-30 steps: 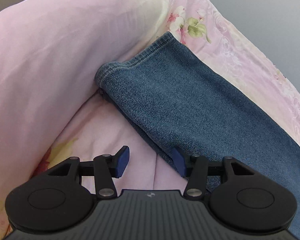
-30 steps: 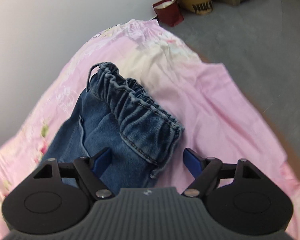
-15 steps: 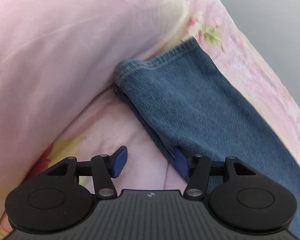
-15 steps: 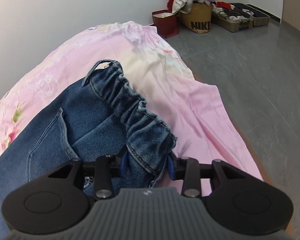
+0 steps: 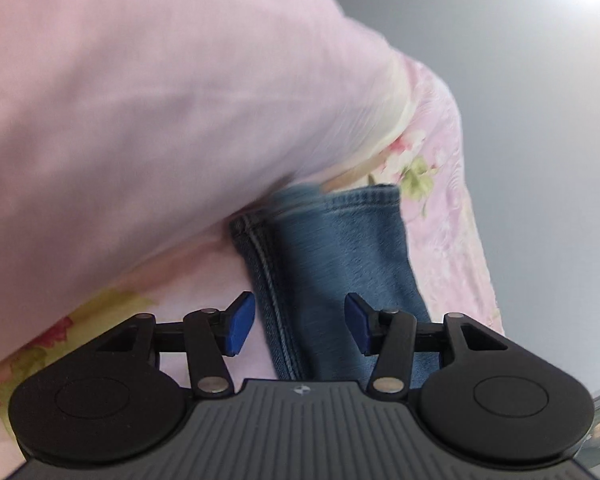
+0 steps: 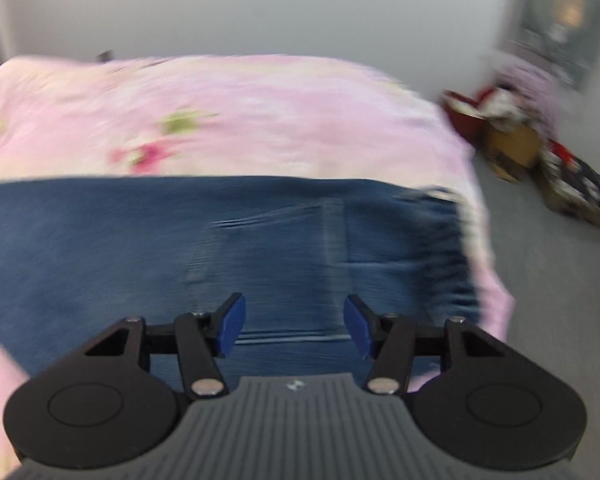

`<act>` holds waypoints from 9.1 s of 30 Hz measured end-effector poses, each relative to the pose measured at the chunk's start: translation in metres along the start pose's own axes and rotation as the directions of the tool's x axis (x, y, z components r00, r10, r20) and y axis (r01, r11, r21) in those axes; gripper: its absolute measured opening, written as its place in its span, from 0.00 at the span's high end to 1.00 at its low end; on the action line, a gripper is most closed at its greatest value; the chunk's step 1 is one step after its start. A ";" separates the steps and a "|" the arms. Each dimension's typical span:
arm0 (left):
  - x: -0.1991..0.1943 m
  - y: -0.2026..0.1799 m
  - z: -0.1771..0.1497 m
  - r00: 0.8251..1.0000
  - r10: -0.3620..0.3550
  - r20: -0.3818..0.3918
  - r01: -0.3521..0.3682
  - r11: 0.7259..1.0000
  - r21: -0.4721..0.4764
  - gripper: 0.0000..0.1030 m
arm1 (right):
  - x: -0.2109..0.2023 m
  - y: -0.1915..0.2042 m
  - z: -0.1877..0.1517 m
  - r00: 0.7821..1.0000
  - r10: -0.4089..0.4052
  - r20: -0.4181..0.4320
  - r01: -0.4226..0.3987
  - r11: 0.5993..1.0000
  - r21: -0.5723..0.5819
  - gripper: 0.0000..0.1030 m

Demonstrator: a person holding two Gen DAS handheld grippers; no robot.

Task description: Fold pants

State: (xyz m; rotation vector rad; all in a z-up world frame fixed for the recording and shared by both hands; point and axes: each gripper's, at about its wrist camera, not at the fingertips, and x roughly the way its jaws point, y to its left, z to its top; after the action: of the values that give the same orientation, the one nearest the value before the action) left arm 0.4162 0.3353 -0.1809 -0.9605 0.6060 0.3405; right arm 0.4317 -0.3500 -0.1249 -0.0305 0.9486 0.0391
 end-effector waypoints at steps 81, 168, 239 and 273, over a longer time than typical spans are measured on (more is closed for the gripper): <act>-0.053 -0.315 -0.268 0.925 -0.189 -0.329 0.374 0.307 0.875 0.80 | 0.078 0.096 0.022 0.952 0.194 -0.238 -0.257 0.927 -0.272 0.63; -0.031 -0.160 -0.199 0.962 0.002 -0.272 0.251 0.378 0.891 0.60 | 0.072 0.113 -0.030 0.904 0.391 -0.172 -0.344 0.905 0.249 1.00; -0.023 -0.127 -0.241 0.943 0.244 -0.228 0.205 0.117 0.972 0.69 | 0.129 0.077 0.036 0.960 0.270 -0.071 -0.249 0.944 0.215 0.69; 0.009 -0.311 -0.428 0.905 0.201 -0.374 0.359 0.110 0.927 0.68 | 0.030 -0.192 -0.064 0.990 0.113 -0.088 -0.068 0.913 0.403 0.36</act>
State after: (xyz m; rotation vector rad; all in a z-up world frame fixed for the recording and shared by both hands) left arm 0.4460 -0.1926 -0.1636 0.3771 0.9719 -0.4568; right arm 0.4060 -0.5439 -0.1853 0.3946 1.0535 -0.0720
